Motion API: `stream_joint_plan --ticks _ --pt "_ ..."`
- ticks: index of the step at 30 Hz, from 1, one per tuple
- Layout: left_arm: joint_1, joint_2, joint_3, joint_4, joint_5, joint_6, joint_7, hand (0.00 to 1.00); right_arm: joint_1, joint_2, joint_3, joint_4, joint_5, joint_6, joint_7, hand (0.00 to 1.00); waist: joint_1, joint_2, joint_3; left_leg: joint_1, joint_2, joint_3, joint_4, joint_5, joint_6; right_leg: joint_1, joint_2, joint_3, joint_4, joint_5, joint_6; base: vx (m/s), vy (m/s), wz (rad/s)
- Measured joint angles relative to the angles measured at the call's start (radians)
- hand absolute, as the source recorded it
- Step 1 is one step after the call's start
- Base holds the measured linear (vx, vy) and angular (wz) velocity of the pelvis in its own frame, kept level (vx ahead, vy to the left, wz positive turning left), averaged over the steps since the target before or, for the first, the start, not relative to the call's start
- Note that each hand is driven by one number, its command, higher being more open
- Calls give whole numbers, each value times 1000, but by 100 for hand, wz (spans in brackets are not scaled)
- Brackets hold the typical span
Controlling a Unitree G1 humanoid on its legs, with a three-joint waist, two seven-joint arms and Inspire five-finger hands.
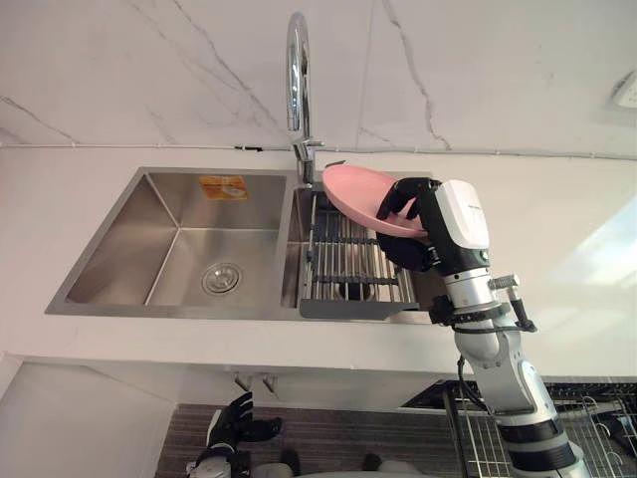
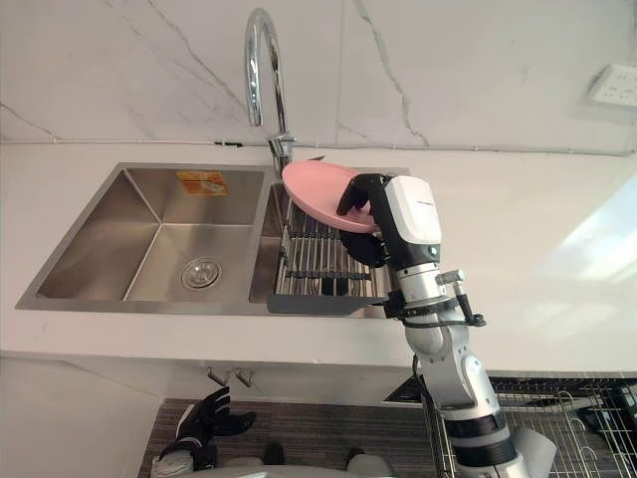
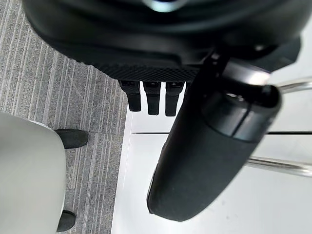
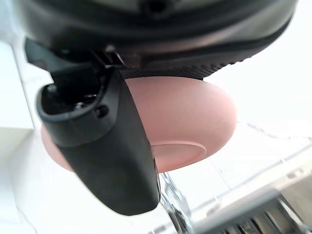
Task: Walk over to the sink, pick up the cup, carry it to the dishwasher, place the cup inside the dishwasher, then close the dishwasher door
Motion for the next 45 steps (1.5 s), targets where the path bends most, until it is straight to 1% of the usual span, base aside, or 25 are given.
stream_joint_plan --ticks 3,12,14,16,19,22,24,25,26,27,29,30,31,32,33,34,35,36,37,38,39,40,42,43,45 --pt "-1 2 0 12 0 2 0 90 34 24 -30 -35 10 -9 -9 30 -6 -6 -9 1 0 3 0 0 0 1 0 3 -1 1 0 0 0 0" --pt "-16 7 -13 40 0 12 0 90 118 69 -62 -53 30 -9 -15 30 -10 -6 -16 2 1 2 15 -5 -4 18 2 3 -18 8 -3 -8 -3 1" --pt "-19 10 -25 40 1 9 0 90 127 69 -63 -69 40 -9 -15 30 -10 -5 -16 -28 2 -5 66 -29 -5 17 2 -4 -18 8 -4 -33 -12 9" --pt "-26 11 -46 43 1 3 0 90 127 67 -65 -93 41 -9 -18 30 -12 -1 -14 -84 8 -19 175 -77 -8 16 5 -14 -17 10 -7 -41 -18 16" --pt "-40 -4 -52 49 1 1 0 90 117 42 -64 -103 49 -11 -30 30 -12 14 -5 -149 31 -32 314 -140 -18 -13 23 -7 21 8 -15 -71 -8 -5" --pt "-43 -10 -53 43 2 0 0 90 78 13 -63 -88 49 -11 -30 30 -13 25 2 -170 25 -75 354 -166 -19 -64 30 55 56 6 -18 -68 18 -53" --pt "-40 -9 -53 48 2 0 0 90 79 9 -64 -82 48 -10 -31 30 -32 25 3 -169 13 -82 349 -168 -17 -78 26 81 62 10 -12 -121 65 -47" --pt "-40 -9 -52 61 0 0 0 90 83 8 -66 -81 47 -9 -31 30 -42 26 2 -170 9 -65 345 -171 -14 -93 22 102 64 12 -8 -119 77 -41" --pt "-41 -9 -52 62 0 0 1 90 83 8 -66 -81 46 -7 -31 30 -43 27 2 -172 9 -49 344 -171 -13 -107 21 120 69 14 -5 -122 90 -67" --pt "-43 -11 -52 61 1 -1 0 90 83 8 -66 -80 44 -5 -31 30 -42 29 1 -183 7 -21 342 -171 -12 -135 21 155 73 20 5 -103 88 -88" --pt "-43 -10 -51 61 1 -4 0 90 82 8 -66 -76 13 5 -32 30 -36 28 1 -201 6 33 348 -173 -6 -184 23 220 73 42 13 -87 85 -101" --pt "-45 -8 -50 61 1 -7 0 90 82 8 -64 -68 -4 15 -32 30 -34 25 3 -215 3 75 357 -178 3 -213 23 248 72 47 6 -85 109 -106" --pt "-48 -7 -48 57 0 -7 0 90 82 8 -64 -54 -21 29 -32 30 -35 24 4 -226 9 114 366 -176 15 -237 16 237 71 43 -23 -83 106 -100" --pt "-50 -8 -48 61 1 -8 1 90 81 8 -64 -43 -32 36 -32 30 -36 29 7 -225 19 133 362 -171 32 -238 9 203 71 35 -51 -87 85 -92" --pt "-57 -17 -47 71 -1 -6 1 90 78 10 -62 -21 -42 48 -32 30 -32 40 17 -222 42 173 356 -171 43 -269 -10 120 165 8 -58 -103 90 -85" --pt "-58 -11 -45 72 0 -6 2 90 80 11 -55 -1 -53 49 -30 30 -31 34 16 -216 46 203 351 -174 48 -305 -41 60 322 -26 -59 -96 85 -76" --pt "-60 -8 -46 72 0 -6 1 90 82 11 -53 2 -58 49 -29 30 -33 32 15 -211 46 213 348 -176 50 -303 -50 43 379 -49 -55 -64 75 -59" --pt "-61 -7 -44 76 0 2 2 90 86 11 -50 2 -73 47 -29 30 -33 28 11 -204 46 232 342 -176 50 -284 -61 29 441 -100 -45 -13 -28 -45" --pt "-61 -5 -44 77 0 3 2 90 86 10 -48 -1 -82 41 -29 30 -32 22 8 -203 45 247 336 -177 49 -247 -62 16 435 -138 -38 -6 -60 -44" --pt "-61 -5 -44 77 0 2 2 90 86 11 -45 -1 -88 37 -29 30 -32 17 6 -203 44 253 335 -178 47 -226 -63 8 408 -149 -31 0 -114 -46" --pt "-61 2 -42 72 1 2 3 90 87 11 -39 -1 -96 35 -29 30 -28 1 -3 -207 38 268 336 -178 32 -185 -61 4 295 -163 -12 11 -107 -41" --pt "-62 -2 -41 75 4 2 5 90 87 7 -38 2 -100 35 -29 30 -26 7 -7 -208 48 272 341 -177 22 -158 -43 7 226 -144 1 34 -136 -42" --pt "-49 -5 -42 71 4 1 7 90 102 8 -45 6 -102 37 -29 30 -32 15 -16 -194 67 247 330 -164 2 -115 -8 17 150 -101 -9 67 -118 -33" --pt "-47 -3 -43 70 6 1 12 90 111 8 -54 6 -102 37 -29 30 -30 9 -20 -171 74 247 312 -160 -10 -90 8 34 118 -85 -17 75 -111 -40" --pt "-42 -3 -43 70 22 0 16 90 126 9 -71 2 -102 37 -30 30 -32 6 -31 -153 76 248 289 -154 -19 -80 18 45 100 -78 -19 49 -86 -29"
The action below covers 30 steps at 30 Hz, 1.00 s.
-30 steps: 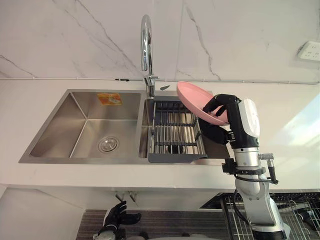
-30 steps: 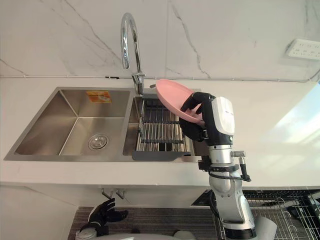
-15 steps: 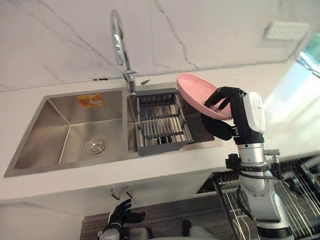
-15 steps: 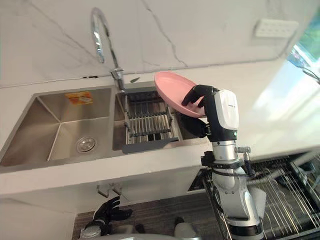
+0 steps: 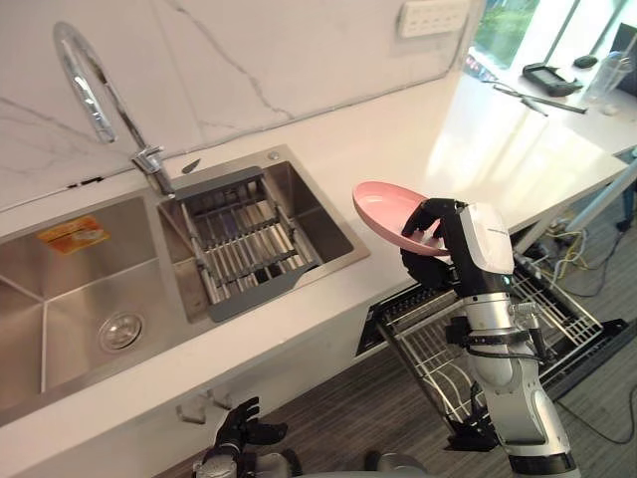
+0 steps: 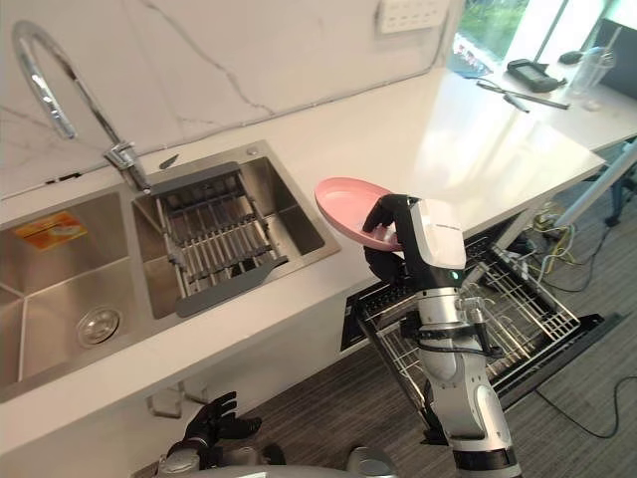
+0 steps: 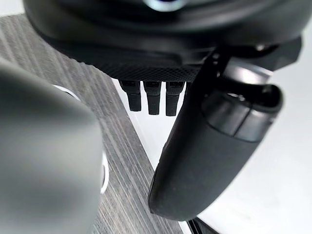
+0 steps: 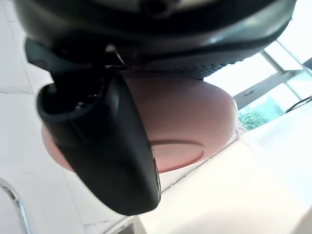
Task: Walk over to the sink, pick up the cup, carry it to the dishwasher, place the cup inside the dishwasher, then close the dishwasher door
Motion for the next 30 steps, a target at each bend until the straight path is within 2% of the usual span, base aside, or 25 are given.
stream_joint_plan --ticks 9,19,21,25,26,27,30 --pt "9 -4 -4 1 4 0 9 90 109 23 -129 -4 3 1 -16 30 -6 -2 -12 67 -19 5 -58 14 -3 65 -6 22 -82 36 14 6 4 -7" --pt "27 -8 -5 8 12 -1 6 90 194 47 -334 44 28 44 -81 30 -46 14 -20 78 -53 -3 -84 21 8 56 -25 52 -102 58 31 -25 32 -9" --pt "28 -11 -7 10 18 0 5 90 196 60 -382 66 45 56 -88 30 -57 24 -18 78 -55 -2 -88 21 9 48 -26 60 -102 61 32 -29 15 -17" --pt "38 -41 -10 11 19 -1 2 90 195 61 -486 121 114 82 -112 30 -67 76 -22 56 -59 6 -99 22 10 7 -25 87 -104 67 34 -13 20 -18" --pt "43 -45 -23 10 19 0 1 90 192 58 -512 149 116 88 -118 30 -73 100 -24 46 -59 13 -103 22 10 -7 -24 94 -107 70 34 15 13 -14" --pt "44 -45 -28 10 19 -1 0 90 190 57 -516 156 117 89 -118 30 -75 104 -24 43 -59 15 -103 22 10 -11 -24 96 -107 70 34 24 8 -21" --pt "46 -49 -45 8 20 -1 -5 90 137 25 -522 243 154 109 -119 30 -84 144 -5 18 -53 30 -105 22 10 -53 -15 130 -105 84 34 21 -1 -29"
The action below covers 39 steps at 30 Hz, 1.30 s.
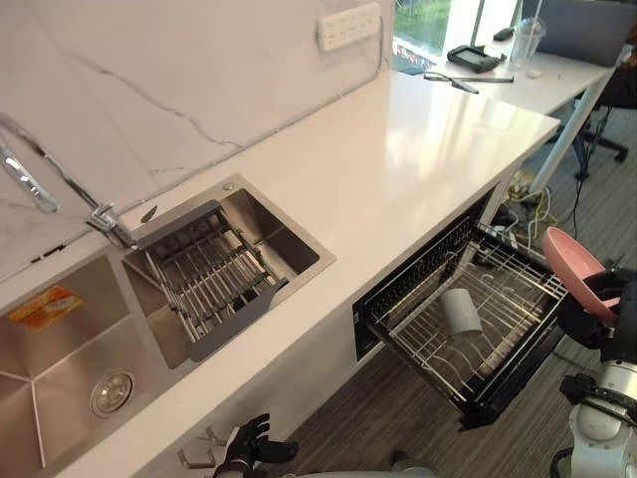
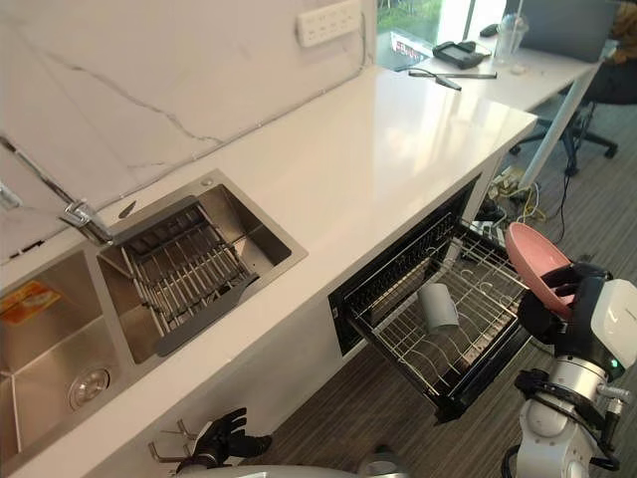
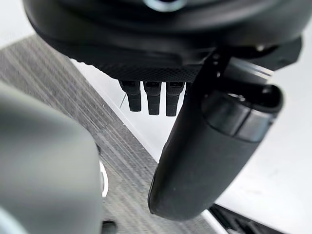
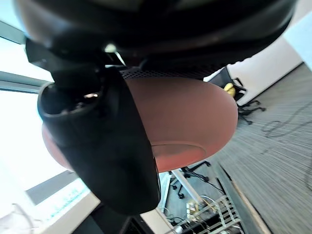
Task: Walk over to the sink, pick up the cup, carry it to the dishwasher, place the cup inside the dishwasher, then close the dishwasher door
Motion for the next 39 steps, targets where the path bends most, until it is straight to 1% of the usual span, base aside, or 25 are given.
stream_joint_plan --ticks 1,2,4,5,7,8,9,10,12,13,14,15,16,18,19,20,23,25,27,29,31,34,39 --pt "-3 -5 -2 -3 0 -1 -2 90 -23 -15 0 31 3 7 0 30 -1 11 10 -16 2 5 1 0 0 -23 3 12 7 2 0 13 -6 -29" --pt "-3 -8 -3 -6 0 -1 -2 90 -33 -20 0 40 13 10 0 30 -1 15 16 -24 3 6 2 0 0 -35 3 17 10 2 -1 -3 1 -23" --pt "-16 -19 -5 -18 0 -4 -3 90 -83 -40 1 73 41 11 0 30 -1 28 58 -49 7 8 11 0 0 -73 4 30 32 2 -1 -22 2 -17" --pt "-21 -22 -6 -19 0 -5 -3 90 -100 -45 2 81 41 10 0 30 -1 30 69 -56 8 8 13 0 1 -82 4 32 38 2 -1 -48 -3 -13" --pt "-49 -23 -29 -22 0 -9 -5 90 -168 -68 9 113 76 10 0 30 -1 36 118 -90 9 8 28 2 4 -121 4 36 62 2 -1 -60 -5 -6" --pt "-54 -22 -29 -24 0 -10 -5 90 -182 -75 15 121 77 10 0 30 -2 36 130 -96 8 8 29 3 6 -132 4 36 67 2 -1 -55 -5 0" --pt "-60 -21 -29 -34 -2 -10 -4 90 -203 -89 28 128 77 8 -5 30 -1 44 147 -106 8 7 32 5 9 -143 3 36 76 1 -1 -55 -4 2" --pt "-60 -21 -29 -42 -2 -11 -1 90 -223 -97 37 128 77 6 -7 30 -1 37 163 -114 7 7 32 7 12 -153 3 36 82 0 -2 -56 -4 3" --pt "-65 -20 -30 -48 -4 -16 3 90 -256 -123 64 141 77 6 -7 30 0 45 175 -122 6 3 34 9 14 -164 1 33 88 0 -2 -48 -1 7" --pt "-66 -20 -30 -51 -4 -20 6 90 -269 -136 84 152 77 6 -5 30 1 39 182 -131 5 -2 36 12 16 -170 -1 28 94 -2 -3 -32 -2 15" --pt "-71 -19 -30 -53 -6 -23 7 90 -281 -140 101 157 77 6 -5 30 1 44 191 -133 3 -9 36 15 17 -170 -3 20 99 -4 -4 -20 -3 17" --pt "-73 -20 -30 -52 -7 -23 9 90 -287 -141 108 163 77 6 -4 30 1 40 194 -137 2 -13 36 17 18 -173 -4 17 100 -5 -4 -22 -5 23" --pt "-77 -19 -30 -51 -7 -22 9 90 -299 -145 124 178 76 6 -2 30 1 45 195 -144 -1 -26 35 21 20 -175 -7 6 103 -6 -4 -29 -5 27" --pt "-82 -19 -29 -51 -7 -23 10 90 -310 -158 149 196 76 6 2 30 3 36 206 -153 -6 -41 33 27 23 -182 -11 -9 113 -11 -3 -31 -2 26" --pt "-86 -17 -29 -53 -12 -24 10 90 -330 -160 163 203 77 6 5 30 4 44 212 -154 -9 -47 31 31 25 -182 -14 -17 116 -11 -3 -35 2 14" --pt "-88 -17 -29 -53 -14 -25 10 90 -342 -161 173 210 77 5 5 30 3 41 218 -155 -10 -48 29 34 25 -183 -15 -18 116 -11 -3 -46 7 14" --pt "-91 -15 -29 -55 -21 -35 10 90 -388 -182 214 253 78 -1 11 30 8 41 223 -170 -16 -59 25 43 29 -197 -22 -29 124 -12 -3 -42 9 12" --pt "-100 -13 -29 -58 -22 -41 11 90 -427 -204 239 310 93 -12 14 30 15 38 240 -175 -20 -63 25 49 33 -204 -26 -32 133 -12 -3 -42 7 7" --pt "-106 -12 -29 -59 -22 -42 12 90 -465 -216 255 374 118 -15 14 30 18 38 244 -191 -23 -71 28 55 33 -221 -30 -39 144 -13 -1 -52 4 15" --pt "-107 -13 -29 -64 -25 -45 12 90 -496 -235 258 450 128 -15 13 30 20 41 251 -212 -27 -86 37 60 33 -235 -36 -52 157 -15 1 -47 2 22" --pt "-108 -12 -28 -87 -43 -51 19 90 -533 -246 255 515 166 -10 2 30 28 42 281 -225 -28 -90 49 62 32 -251 -41 -56 178 -20 1 -68 1 11" --pt "-111 -15 -22 -91 -58 -58 30 90 -550 -251 257 544 195 -7 1 30 31 46 289 -251 -31 -90 56 66 32 -287 -45 -53 208 -27 1 -68 -1 3" --pt "-113 -14 -21 -91 -63 -59 31 90 -552 -248 258 544 197 8 -2 30 34 45 294 -251 -32 -89 42 78 37 -302 -44 -49 226 -30 -2 -8 -2 0"
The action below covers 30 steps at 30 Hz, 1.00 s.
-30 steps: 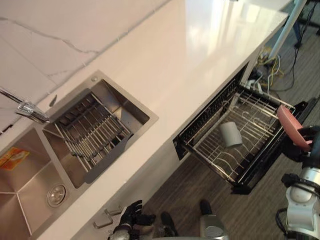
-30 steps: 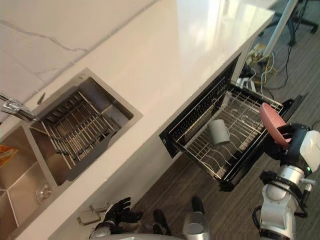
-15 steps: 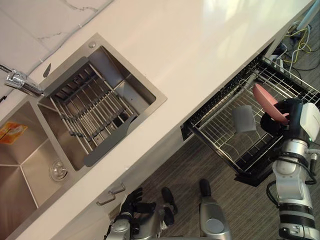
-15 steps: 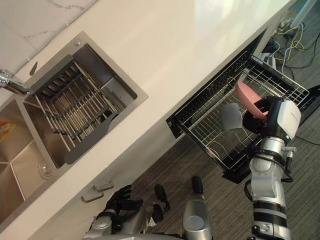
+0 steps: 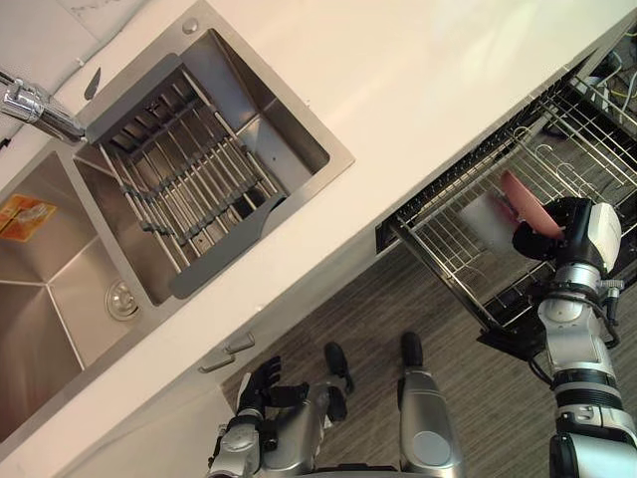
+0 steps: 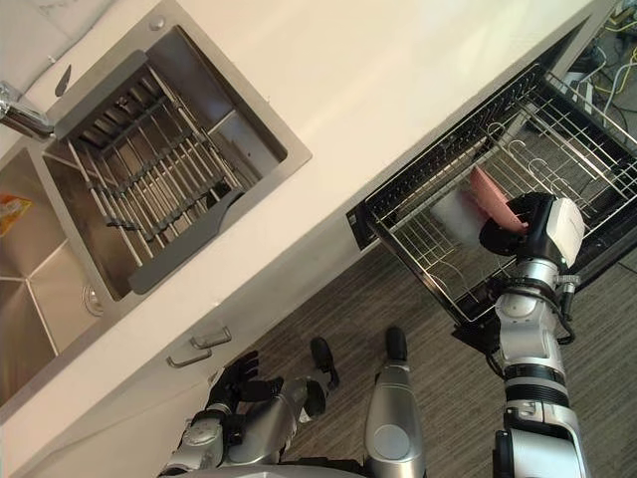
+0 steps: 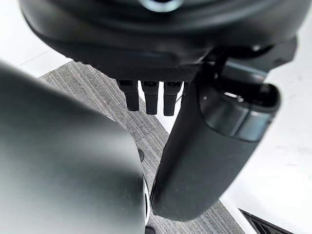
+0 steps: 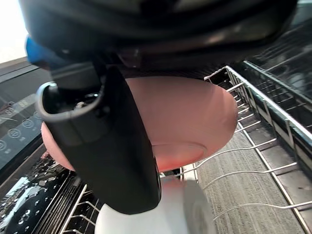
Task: Walk over to the sink, pick up the cup, carry it to the dishwasher, place the cup inside the dishwasher, then close the dishwasher door
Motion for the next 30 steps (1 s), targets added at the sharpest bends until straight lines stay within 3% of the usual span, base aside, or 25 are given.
stream_joint_plan --ticks 3,4,9,19,24,30 --pt "0 0 0 0 0 -1 1 90 -9 12 -3 0 3 4 -14 30 1 -1 1 0 -1 0 -16 12 -2 -11 0 -1 10 -2 -4 0 0 0" --pt "-2 0 0 0 0 -1 1 90 -17 17 -3 0 21 5 -18 90 2 -1 1 0 -2 0 -27 19 -2 -17 0 0 14 -3 -5 0 0 0" --pt "-10 -1 0 -1 0 0 2 90 -19 22 -4 0 39 10 -21 90 21 -3 2 8 -3 -3 -58 41 -5 -23 3 -5 19 -5 -8 -6 -10 2" --pt "-10 6 1 -6 0 -1 2 90 -36 61 -4 -10 37 10 -27 90 22 -17 11 13 -8 -6 -82 50 -3 -21 2 -6 8 -3 -7 0 0 0" --pt "-11 7 2 -6 0 1 3 90 -15 77 -13 -82 33 11 -27 90 21 -17 11 18 -7 -12 -85 50 -3 -9 3 -10 -3 -1 -6 20 5 3" --pt "-11 16 5 -6 1 5 3 90 77 144 -27 -223 6 10 -28 90 21 -37 9 35 -7 -24 -87 50 -3 22 3 -23 -23 4 -5 4 7 4"
